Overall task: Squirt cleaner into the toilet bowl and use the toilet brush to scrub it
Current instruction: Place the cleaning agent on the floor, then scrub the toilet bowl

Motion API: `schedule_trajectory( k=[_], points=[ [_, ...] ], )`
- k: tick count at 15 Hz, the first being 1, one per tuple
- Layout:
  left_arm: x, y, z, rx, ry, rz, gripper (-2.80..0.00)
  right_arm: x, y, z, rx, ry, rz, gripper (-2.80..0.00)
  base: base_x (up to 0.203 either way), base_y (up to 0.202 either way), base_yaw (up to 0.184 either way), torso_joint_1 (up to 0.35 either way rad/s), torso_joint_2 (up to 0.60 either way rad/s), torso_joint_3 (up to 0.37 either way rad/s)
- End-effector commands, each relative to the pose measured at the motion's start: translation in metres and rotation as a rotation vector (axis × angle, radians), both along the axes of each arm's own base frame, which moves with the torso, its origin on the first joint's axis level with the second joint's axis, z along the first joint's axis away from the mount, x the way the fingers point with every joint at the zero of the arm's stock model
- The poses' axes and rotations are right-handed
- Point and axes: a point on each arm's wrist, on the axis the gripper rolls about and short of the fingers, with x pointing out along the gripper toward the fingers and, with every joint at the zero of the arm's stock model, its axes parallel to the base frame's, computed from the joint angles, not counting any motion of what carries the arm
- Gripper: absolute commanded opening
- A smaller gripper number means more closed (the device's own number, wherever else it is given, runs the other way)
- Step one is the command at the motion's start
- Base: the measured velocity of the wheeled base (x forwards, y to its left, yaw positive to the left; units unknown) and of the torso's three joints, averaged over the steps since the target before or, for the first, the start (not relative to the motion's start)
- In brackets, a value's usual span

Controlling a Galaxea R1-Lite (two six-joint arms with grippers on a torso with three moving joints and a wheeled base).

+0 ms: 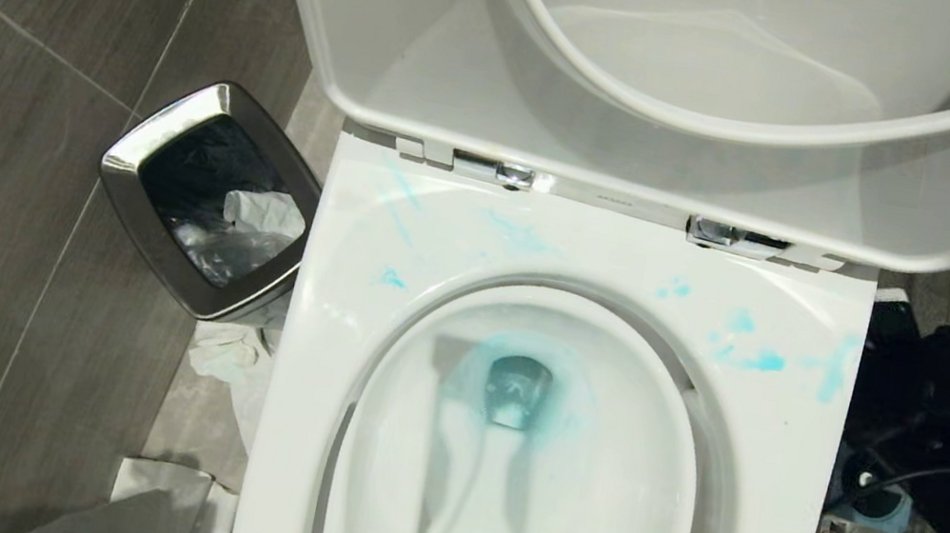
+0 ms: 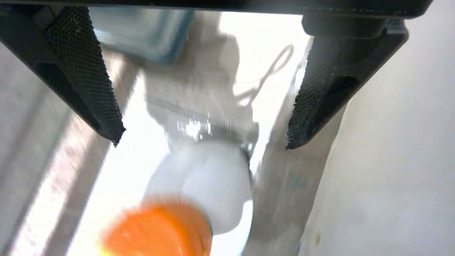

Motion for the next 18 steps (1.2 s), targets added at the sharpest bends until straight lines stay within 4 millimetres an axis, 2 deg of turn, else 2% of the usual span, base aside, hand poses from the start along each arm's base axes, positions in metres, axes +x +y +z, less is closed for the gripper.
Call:
schedule_trajectory(
  k=[1,5,7,9,13,15,18],
  points=[
    [0.0,0.0,0.0,0.0,0.002,0.001,-2.8,-0.041,-0.001,0.033,-0.002,-0.045,-0.004,-2.8,0.0,0.0,0.0,0.0,0.0,0.0],
    [0.0,0.0,0.0,0.001,0.002,0.0,-2.8,-0.087,-0.005,0.061,-0.011,-0.002,-0.058,-2.8,0.0,0.0,0.0,0.0,0.0,0.0],
    [0.0,0.0,0.0,0.0,0.002,0.001,-2.8,-0.109,-0.009,0.067,-0.022,0.08,-0.118,-2.8,0.0,0.0,0.0,0.0,0.0,0.0],
    [0.0,0.0,0.0,0.0,0.001,0.0,-2.8,-0.112,-0.016,0.073,-0.036,0.094,-0.215,-2.8,0.0,0.0,0.0,0.0,0.0,0.0],
    [0.0,0.0,0.0,0.0,0.002,0.0,-2.8,-0.131,-0.02,0.078,-0.038,0.111,-0.26,-2.8,0.0,0.0,0.0,0.0,0.0,0.0],
    [0.0,0.0,0.0,0.0,0.002,0.0,-2.8,-0.143,-0.024,0.074,-0.036,0.123,-0.281,-2.8,0.0,0.0,0.0,0.0,0.0,0.0],
    [0.0,0.0,0.0,0.0,0.002,0.0,-2.8,-0.179,-0.034,0.067,-0.016,0.127,-0.195,-2.8,0.0,0.0,0.0,0.0,0.0,0.0]
  ],
)
